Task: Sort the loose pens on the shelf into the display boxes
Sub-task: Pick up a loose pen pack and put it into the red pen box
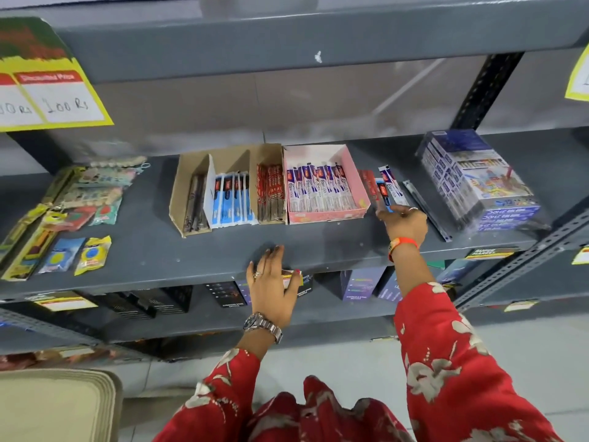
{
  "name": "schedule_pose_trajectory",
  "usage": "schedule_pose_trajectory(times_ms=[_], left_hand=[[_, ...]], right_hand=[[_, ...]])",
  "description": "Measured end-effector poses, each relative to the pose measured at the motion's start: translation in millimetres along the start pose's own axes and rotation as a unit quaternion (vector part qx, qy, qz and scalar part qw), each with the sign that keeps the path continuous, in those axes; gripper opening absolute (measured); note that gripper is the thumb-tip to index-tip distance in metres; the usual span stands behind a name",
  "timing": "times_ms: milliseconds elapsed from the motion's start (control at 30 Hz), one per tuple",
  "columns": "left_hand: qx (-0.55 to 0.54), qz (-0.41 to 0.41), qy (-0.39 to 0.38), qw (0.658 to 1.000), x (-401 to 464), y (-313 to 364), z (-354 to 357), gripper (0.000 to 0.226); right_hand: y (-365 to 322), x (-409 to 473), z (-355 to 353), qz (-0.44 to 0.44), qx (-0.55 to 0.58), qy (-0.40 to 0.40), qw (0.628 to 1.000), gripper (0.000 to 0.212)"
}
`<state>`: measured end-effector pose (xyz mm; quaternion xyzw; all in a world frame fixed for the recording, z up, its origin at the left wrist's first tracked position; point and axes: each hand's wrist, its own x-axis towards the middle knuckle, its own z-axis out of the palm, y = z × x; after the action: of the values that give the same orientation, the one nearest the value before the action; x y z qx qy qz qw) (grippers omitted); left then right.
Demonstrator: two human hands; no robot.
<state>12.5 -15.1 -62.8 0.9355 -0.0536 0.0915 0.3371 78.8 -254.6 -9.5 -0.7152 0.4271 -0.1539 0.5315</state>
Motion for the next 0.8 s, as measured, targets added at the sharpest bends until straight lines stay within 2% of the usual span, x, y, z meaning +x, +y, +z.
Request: schedule_pose_trajectory(times_ms=[133,167,233,267,367,400,433,500,567,700,800], left_hand=[[-0.242,-0.029,0.068,0.967,14,28,-23,0.043],[-0.289,-0.027,0.066,0.955,21,37,-30,0.04],[-0.387,-0.039,0.026,0.921,39,54,-40,0.037],[-0.452,-0.062,-0.008,0.89,49,61,-46,0.038],[-0.629,-0.17,-0.105,0.751,77,77,-58,0.043],[-0.656,-0.192,-0.12,0.72,84,77,-61,0.043],[-0.67,-0.199,-0.132,0.703,90,77,-64,0.042],[-0.671,-0.178,-0.161,0.702,95,76,-70,0.03],[-0.646,-0.153,-0.176,0.727,97,75,-77,0.022],[-0.579,-0.101,-0.153,0.794,99,69,-88,0.03],[-0.56,-0.092,-0.131,0.813,101,67,-97,0.03]], right_hand=[[-1,-17,-4,0.002,0.125,0.034,0.992,0.017],[-2,-24,-4,-0.002,0.15,0.028,0.988,0.011],[-5,-41,-3,-0.003,0.19,-0.018,0.982,0.017],[-4,-50,-1,-0.002,0.21,-0.059,0.976,0.019],[-5,-81,9,0.044,0.321,-0.176,0.929,0.031],[-5,-91,13,0.039,0.316,-0.197,0.927,0.03],[-5,-101,16,0.028,0.304,-0.21,0.929,0.029],[1,-114,21,0.017,0.295,-0.24,0.925,0.025],[5,-123,23,0.01,0.301,-0.266,0.916,0.022],[6,-131,27,0.019,0.308,-0.31,0.899,0.02],[1,-135,29,0.017,0.297,-0.359,0.885,0.016]])
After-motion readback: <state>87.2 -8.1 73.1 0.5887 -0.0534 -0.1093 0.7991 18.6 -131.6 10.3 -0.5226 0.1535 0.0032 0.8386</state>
